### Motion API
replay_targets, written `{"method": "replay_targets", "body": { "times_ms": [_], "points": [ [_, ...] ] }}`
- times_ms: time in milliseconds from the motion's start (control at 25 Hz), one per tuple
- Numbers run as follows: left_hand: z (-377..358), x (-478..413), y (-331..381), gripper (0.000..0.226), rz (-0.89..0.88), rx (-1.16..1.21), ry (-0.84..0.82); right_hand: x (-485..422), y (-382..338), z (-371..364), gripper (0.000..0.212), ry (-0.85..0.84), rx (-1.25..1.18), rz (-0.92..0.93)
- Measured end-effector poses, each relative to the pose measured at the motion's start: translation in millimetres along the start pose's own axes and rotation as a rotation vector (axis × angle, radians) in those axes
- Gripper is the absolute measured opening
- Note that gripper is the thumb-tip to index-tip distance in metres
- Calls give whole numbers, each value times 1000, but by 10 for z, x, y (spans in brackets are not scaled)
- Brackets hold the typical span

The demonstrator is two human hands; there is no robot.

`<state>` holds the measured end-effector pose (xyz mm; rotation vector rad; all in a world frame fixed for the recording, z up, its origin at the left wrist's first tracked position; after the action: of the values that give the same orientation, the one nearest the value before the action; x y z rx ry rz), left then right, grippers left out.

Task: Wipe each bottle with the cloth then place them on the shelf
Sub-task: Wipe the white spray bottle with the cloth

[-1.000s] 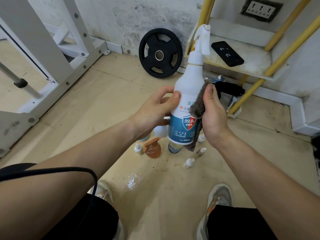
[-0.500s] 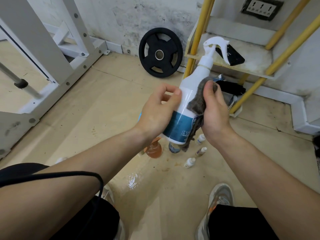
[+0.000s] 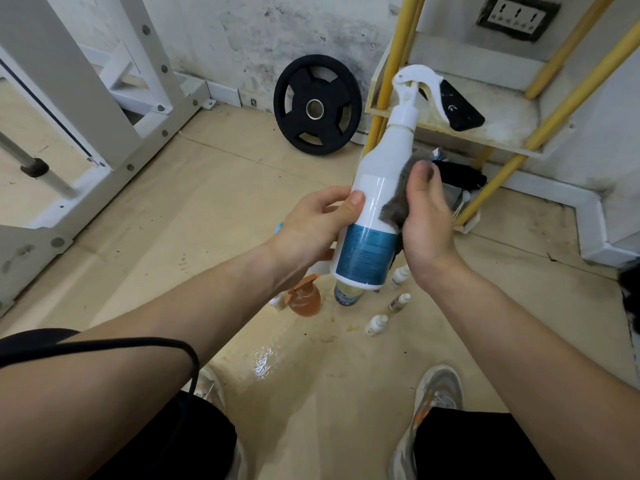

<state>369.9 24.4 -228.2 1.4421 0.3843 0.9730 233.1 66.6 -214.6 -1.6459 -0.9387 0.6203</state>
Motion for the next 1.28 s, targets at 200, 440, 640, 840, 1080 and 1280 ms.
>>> {"method": "replay_targets", "body": {
  "times_ms": [200,440,640,840,1080,1280],
  "points": [
    [120,61,-35,41,-57,-127,236,125,-31,-155,57,-99,429,224],
    [161,23,-32,19,2,23,198,62,19,-103,30,-68,71,61],
    [110,-60,-99,30,56,80,16,42,3,-73,31,-70,7,35],
    [48,-61,-95,33,32,101,-35,75,-31,-94,48,-99,221,147],
    [176,6,37,39,-95,-76,208,66,-59,-166,66,-134,453,263],
    [117,-31,69,52,-69,-52,96,45,-8,-126,55,-139,132,152]
  ]
}}
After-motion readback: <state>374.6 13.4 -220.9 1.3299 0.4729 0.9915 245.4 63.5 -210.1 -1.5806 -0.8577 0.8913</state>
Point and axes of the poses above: each hand's wrist, its own x-axis away from the middle knuckle, its own z-axis out of the back of the hand, y = z × x, the point moved 9 cm from there along -x, towards the middle knuckle, and after that the axes turned 12 degrees about -x, right-handed, at the moved point
